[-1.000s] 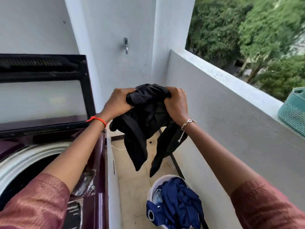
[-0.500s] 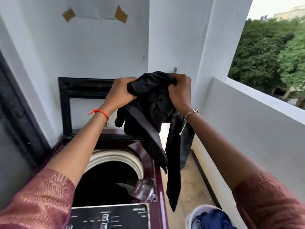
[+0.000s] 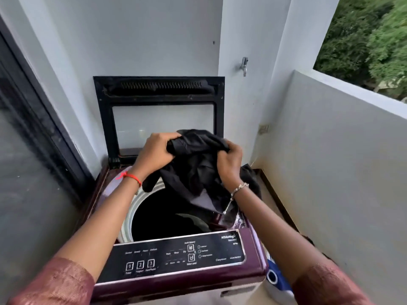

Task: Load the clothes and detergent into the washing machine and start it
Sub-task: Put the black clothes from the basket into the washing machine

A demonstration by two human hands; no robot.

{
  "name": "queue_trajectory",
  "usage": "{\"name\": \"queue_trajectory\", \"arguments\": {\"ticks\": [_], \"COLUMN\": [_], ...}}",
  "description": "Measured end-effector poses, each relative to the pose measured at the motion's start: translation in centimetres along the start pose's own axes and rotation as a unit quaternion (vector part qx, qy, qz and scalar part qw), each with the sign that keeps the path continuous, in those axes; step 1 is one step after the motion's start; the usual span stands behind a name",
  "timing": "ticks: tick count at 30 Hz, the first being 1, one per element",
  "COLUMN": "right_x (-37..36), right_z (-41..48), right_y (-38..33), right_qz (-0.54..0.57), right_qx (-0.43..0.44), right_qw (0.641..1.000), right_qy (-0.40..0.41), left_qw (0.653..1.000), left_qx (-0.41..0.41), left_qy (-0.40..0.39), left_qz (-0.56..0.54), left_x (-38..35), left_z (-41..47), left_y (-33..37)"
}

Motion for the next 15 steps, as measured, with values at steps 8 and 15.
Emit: {"name": "queue_trajectory", "arguments": {"ticks": [8, 15], "right_x": [0.2, 7.7], "right_z": [-4.8, -0.8], "right_y": [10.8, 15.3], "right_qz": [0.017, 0.084], "right_qx": [-0.141, -0.303], "right_qw": [0.976, 0.924], "right_qy": [-0.164, -0.217], "left_qw": [0.988, 0.980], "left_qx": [0.043, 0.088], "left_qy": [-0.125, -0.158], "left_qz": [0.081, 0.084], "left_x": [-7.6, -10.3], "left_z": [-5.6, -7.3], "left_y": [-4.3, -6.9]}}
Point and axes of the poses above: each hand's wrist, its own z-axis towards the middle knuckle, its own x-axis out of the back of the hand, y = z × x, the point moved 8 cm from there along z, towards the middle knuckle, and after that the axes turned 5 degrees about y, right-handed, at the moved point
